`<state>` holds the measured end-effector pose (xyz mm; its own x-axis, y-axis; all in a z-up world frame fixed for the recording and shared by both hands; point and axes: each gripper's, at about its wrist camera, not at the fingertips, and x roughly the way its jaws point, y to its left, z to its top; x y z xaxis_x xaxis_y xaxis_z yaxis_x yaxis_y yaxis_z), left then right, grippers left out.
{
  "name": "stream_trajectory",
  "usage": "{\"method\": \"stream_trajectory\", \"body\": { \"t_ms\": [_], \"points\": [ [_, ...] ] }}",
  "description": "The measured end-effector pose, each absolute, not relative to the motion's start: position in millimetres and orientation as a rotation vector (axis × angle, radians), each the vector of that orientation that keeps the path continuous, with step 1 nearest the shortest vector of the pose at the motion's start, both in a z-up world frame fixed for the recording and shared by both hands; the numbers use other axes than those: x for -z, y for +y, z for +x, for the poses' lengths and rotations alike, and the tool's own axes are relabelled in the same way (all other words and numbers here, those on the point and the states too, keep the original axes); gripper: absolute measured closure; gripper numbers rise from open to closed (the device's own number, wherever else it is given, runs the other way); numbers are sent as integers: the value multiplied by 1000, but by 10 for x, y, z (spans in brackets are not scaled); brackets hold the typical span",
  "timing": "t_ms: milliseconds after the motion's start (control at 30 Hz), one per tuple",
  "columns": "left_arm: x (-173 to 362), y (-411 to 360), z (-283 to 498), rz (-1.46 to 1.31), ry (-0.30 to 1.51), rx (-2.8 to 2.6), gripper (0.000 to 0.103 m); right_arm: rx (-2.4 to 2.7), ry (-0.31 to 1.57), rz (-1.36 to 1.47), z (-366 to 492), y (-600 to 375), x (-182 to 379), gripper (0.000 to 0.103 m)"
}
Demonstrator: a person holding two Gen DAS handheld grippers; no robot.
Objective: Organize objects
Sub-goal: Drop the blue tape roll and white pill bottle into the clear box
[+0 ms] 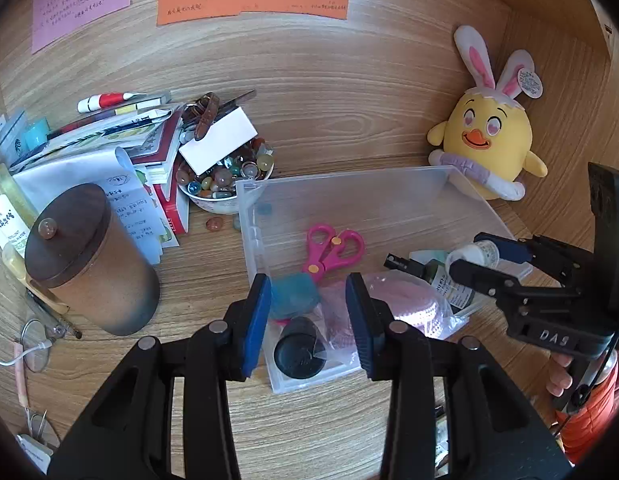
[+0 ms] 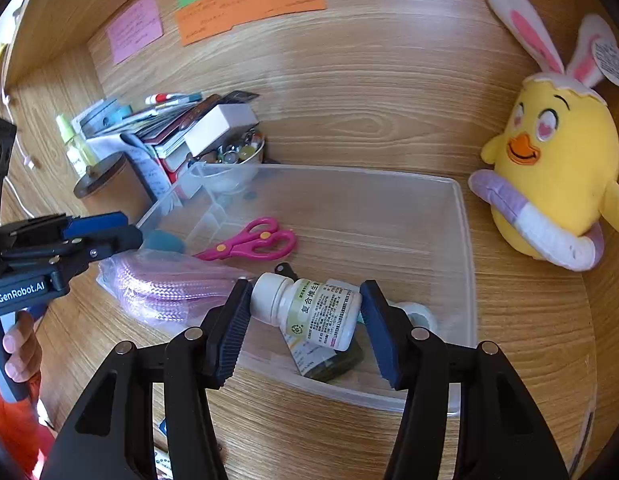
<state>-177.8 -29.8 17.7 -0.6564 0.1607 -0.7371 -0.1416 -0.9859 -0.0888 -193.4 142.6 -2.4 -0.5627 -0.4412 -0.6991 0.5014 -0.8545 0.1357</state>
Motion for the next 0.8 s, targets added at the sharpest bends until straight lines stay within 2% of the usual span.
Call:
{"method": "stream_trajectory", "body": {
  "t_ms": [133, 267, 400, 600, 667, 800],
  "points": [
    [-170, -282, -1784, -1213, -15, -2723, 63, 2372, 158, 1033, -1897, 1329, 64, 52],
    [-202, -290, -1745, -1196, -12, -2738, 49, 2361, 191, 1039, -1873, 1280, 73, 49],
    [-279, -310, -1665, -1158, -26, -2749, 37, 2382, 196, 1015, -1832, 1296, 20, 35],
    [-402, -268, -1481, -1103, 7, -2789, 22, 2413, 211, 971, -1707, 1355, -88, 25],
    [-421, -264, -1398, -1094, 7, -2795, 12, 2424, 218, 950, -1627, 1390, -125, 24],
    [-417, -250, -1215, -1090, 27, -2822, 9, 2434, 245, 920, -1434, 1486, -177, 23]
  ]
}}
